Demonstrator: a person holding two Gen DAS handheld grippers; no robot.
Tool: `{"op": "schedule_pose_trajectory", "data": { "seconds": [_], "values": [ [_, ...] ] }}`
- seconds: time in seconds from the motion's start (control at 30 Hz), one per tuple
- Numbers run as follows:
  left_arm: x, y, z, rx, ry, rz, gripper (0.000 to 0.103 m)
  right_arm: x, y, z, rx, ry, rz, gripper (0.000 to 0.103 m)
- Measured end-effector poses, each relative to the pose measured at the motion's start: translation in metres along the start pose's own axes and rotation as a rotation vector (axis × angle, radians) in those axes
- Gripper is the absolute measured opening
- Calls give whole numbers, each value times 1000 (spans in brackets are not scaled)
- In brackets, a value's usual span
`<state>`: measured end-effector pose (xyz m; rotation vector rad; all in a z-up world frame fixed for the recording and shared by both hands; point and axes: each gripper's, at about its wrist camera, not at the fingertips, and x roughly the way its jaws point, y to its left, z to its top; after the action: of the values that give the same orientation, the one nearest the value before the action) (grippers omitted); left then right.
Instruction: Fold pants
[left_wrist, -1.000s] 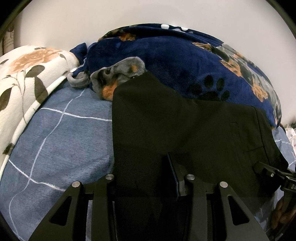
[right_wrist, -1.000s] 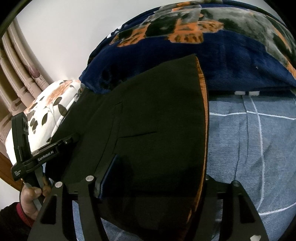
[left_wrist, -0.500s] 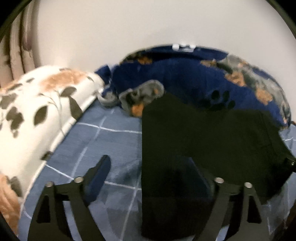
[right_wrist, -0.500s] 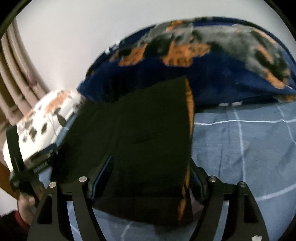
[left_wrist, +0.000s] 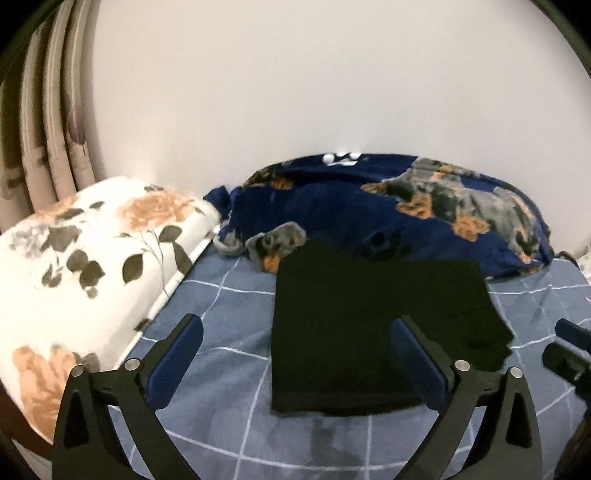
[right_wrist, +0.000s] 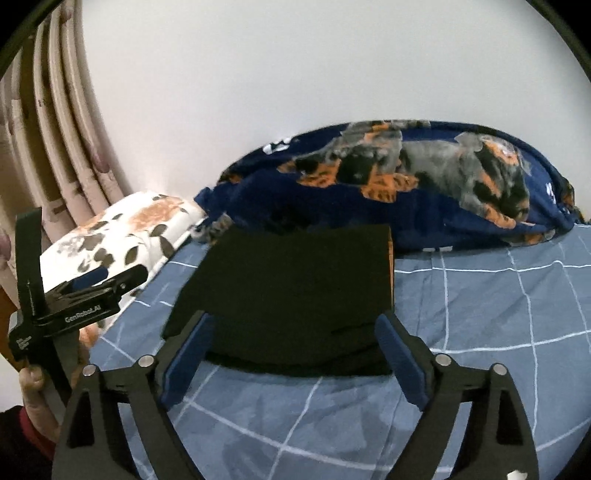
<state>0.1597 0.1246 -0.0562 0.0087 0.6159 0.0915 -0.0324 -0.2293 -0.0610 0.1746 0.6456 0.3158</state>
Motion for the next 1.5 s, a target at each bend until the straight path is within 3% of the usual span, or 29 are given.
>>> {"op": "schedule_pose_trajectory", "data": {
  "seconds": [0.27, 0.53, 0.83, 1.1, 1.5],
  "values": [
    [-64, -14, 9, 18, -127, -1, 103, -39, 11, -9, 7, -28, 8, 95],
    [-121, -30, 19, 53, -207, -75, 103, -64, 4, -14, 19, -41, 3, 96],
    [-153, -42, 25, 20, -224, -141, 103, -93, 1, -16, 11, -74, -11, 96],
    [-158, -39, 16, -42, -189, -163, 103, -106, 5, -15, 2, -93, -18, 98],
    [-136, -52, -11, 6, -51, -172, 103, -104, 6, -21, -2, -65, -23, 99]
  ]
}}
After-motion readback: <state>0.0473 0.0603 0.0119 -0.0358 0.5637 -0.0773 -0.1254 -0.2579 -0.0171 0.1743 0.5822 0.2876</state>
